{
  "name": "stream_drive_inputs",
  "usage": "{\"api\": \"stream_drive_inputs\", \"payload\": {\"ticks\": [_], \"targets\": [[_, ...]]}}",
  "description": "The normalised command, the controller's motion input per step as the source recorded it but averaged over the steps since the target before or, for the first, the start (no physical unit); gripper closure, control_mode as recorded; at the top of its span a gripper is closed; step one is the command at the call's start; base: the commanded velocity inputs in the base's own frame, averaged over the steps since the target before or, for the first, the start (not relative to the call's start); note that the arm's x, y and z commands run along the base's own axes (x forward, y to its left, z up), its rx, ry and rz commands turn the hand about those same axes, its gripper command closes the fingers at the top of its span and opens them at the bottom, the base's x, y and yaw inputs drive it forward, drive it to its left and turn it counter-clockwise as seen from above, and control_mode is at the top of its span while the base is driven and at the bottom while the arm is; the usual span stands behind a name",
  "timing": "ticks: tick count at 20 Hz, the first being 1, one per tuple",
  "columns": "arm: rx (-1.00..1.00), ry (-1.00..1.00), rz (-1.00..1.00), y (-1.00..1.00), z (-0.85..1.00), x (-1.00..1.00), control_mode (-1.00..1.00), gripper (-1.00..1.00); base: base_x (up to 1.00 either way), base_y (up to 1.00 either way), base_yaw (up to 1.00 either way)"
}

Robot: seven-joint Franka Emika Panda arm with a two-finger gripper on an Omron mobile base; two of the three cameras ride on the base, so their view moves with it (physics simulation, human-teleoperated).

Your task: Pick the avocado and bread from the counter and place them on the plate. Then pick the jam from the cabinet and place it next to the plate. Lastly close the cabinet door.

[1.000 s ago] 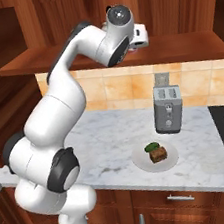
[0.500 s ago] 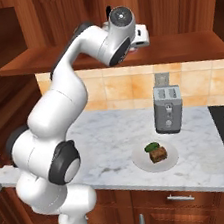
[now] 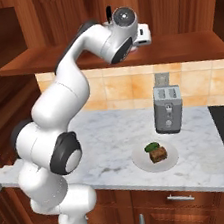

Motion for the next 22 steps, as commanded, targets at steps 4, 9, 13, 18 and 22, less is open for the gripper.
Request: {"api": "stream_drive_inputs", "payload": {"ticks": [4,9,13,18,22], "targets": [[0.0,0.0,0.01,-0.08,-0.01,0.23,-1.0,-1.0,0.0,0.0,0.0],[0.0,0.0,0.0,-0.06,-0.01,0.21,-1.0,-1.0,0.0,0.0,0.0],[0.0,0.0,0.0,-0.05,-0.02,0.19,-1.0,-1.0,0.0,0.0,0.0],[0.0,0.0,0.0,-0.04,-0.04,0.14,-1.0,-1.0,0.0,0.0,0.0],[0.0,0.0,0.0,-0.06,-0.04,0.14,-1.0,-1.0,0.0,0.0,0.0]]}}
